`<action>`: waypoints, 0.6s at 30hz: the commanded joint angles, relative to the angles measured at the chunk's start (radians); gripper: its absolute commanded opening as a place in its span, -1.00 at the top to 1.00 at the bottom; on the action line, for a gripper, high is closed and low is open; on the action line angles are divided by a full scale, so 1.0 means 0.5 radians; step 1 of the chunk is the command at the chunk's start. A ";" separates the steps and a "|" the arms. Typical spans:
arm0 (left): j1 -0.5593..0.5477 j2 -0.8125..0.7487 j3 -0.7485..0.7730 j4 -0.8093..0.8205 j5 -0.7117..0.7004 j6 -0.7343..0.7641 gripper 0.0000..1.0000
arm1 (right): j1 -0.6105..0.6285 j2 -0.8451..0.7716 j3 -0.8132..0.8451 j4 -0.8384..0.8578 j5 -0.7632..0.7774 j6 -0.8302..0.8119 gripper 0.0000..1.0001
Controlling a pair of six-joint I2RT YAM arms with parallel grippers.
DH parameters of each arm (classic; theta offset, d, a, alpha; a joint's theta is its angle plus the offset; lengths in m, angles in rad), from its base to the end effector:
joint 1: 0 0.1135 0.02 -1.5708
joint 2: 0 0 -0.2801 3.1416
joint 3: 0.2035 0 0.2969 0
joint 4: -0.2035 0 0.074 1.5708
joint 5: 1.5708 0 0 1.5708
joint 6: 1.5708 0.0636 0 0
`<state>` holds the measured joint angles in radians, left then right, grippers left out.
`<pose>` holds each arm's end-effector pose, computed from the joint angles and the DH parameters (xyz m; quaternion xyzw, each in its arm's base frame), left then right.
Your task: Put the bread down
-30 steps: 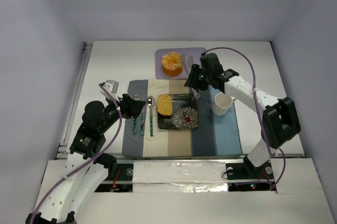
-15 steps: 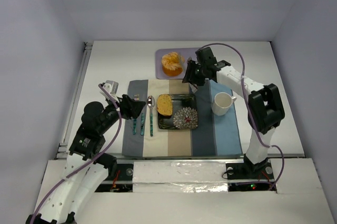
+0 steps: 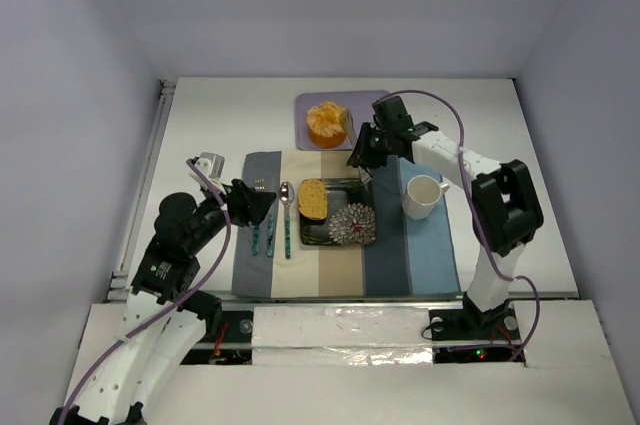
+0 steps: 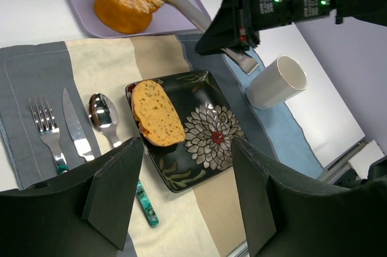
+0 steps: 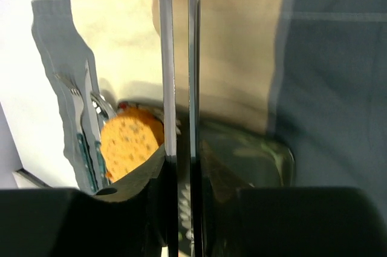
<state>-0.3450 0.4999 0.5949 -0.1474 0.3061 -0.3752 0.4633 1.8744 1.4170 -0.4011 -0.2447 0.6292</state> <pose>0.1746 -0.0831 0.3280 0.0941 0.7184 -0.3432 0.5977 0.4223 0.2282 0.2035 0.0347 0.9306 0.2775 0.2363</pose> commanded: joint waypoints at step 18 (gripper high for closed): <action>0.046 0.031 -0.027 0.098 0.047 0.029 -0.13 | 0.337 -1.693 -1.088 -0.133 0.017 0.198 0.68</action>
<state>-0.3363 0.5083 0.5949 -0.1474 0.3126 -0.3744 0.6025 1.1030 0.9119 -0.4496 -0.2691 0.6930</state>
